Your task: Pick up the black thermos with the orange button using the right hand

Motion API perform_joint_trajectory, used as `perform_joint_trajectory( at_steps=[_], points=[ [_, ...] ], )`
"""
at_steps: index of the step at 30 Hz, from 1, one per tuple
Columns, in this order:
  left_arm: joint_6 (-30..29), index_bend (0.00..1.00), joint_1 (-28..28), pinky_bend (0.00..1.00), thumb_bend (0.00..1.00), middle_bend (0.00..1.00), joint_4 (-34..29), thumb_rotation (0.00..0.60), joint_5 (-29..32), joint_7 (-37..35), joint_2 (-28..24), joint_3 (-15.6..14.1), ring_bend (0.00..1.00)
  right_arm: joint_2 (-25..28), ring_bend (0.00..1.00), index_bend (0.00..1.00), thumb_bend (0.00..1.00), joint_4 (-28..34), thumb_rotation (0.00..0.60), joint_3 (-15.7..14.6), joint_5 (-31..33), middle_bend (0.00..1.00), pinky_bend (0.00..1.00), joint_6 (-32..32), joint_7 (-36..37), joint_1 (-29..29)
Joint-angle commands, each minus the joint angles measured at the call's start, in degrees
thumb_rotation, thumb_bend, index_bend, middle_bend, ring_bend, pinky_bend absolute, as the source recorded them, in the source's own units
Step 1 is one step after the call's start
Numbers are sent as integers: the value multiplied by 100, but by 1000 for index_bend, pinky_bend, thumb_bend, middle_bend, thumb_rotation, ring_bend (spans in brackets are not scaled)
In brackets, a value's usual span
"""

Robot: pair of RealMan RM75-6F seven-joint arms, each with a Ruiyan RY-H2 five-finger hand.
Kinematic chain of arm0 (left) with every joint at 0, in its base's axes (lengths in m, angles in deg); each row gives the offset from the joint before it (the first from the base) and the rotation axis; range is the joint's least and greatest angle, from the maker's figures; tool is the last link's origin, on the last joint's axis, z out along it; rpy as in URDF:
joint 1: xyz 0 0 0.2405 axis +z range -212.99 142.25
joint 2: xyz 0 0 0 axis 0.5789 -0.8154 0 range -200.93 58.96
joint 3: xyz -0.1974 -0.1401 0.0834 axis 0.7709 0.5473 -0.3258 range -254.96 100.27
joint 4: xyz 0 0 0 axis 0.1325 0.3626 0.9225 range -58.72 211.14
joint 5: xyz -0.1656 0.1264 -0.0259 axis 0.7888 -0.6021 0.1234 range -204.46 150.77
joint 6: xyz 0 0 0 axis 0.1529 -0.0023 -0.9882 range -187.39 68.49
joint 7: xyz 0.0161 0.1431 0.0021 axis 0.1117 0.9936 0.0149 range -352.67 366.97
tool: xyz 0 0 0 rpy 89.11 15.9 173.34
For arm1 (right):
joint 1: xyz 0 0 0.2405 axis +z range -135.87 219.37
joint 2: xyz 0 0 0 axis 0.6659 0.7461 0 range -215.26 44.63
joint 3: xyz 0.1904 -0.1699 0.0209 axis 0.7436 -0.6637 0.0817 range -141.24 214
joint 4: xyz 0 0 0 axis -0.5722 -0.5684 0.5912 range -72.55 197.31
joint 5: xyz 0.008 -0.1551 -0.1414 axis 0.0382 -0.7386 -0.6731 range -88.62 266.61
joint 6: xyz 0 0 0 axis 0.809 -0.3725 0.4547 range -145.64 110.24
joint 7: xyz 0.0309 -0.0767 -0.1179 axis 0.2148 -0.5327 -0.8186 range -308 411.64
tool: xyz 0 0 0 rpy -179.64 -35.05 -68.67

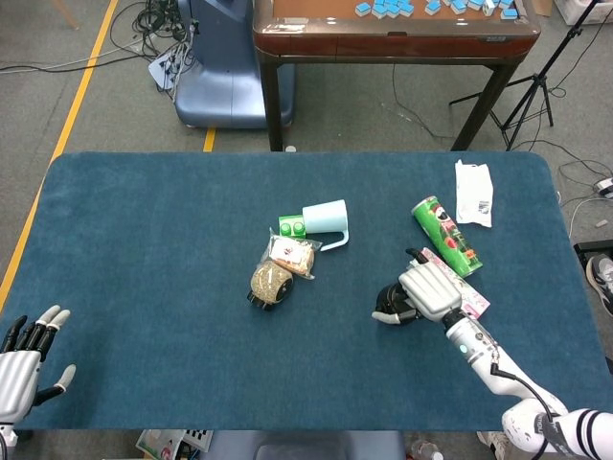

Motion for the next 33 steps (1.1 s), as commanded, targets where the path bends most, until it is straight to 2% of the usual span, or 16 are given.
perform_joint_trajectory(
  at_steps=[1,3,5,15,24,28,33],
  points=[
    [-2,110,2,15,293,68,-6,600,-8,-5,-3,-6,130,19,881,1000,68,63,180,40,-14,1000,129,-74,-98,10],
    [-11,110,4,15,293,68,-7,600,-23,-25,-5,-10,130,37,882,1000,191,111,180,65,-1,1000,139,-85,-162,30],
    [-22,110,7,15,293,68,-6,600,-35,-45,-9,-13,130,52,881,1000,261,148,182,86,21,1000,139,-81,-247,56],
    [-64,110,21,15,294,68,36,600,-51,-123,-15,-9,130,112,881,1000,394,364,192,193,278,1000,139,-51,-639,173],
    [-40,110,-2,15,293,68,100,600,-52,-177,21,3,130,98,881,1000,468,424,253,224,431,1000,139,-47,-790,238],
    [-18,110,-13,15,293,68,119,600,-41,-187,35,6,130,80,880,1000,529,408,292,213,458,1000,139,-48,-827,255],
    [-5,110,-13,15,293,68,145,600,-17,-199,50,9,130,43,879,1000,559,384,354,196,502,995,139,-52,-898,276]
  ],
)
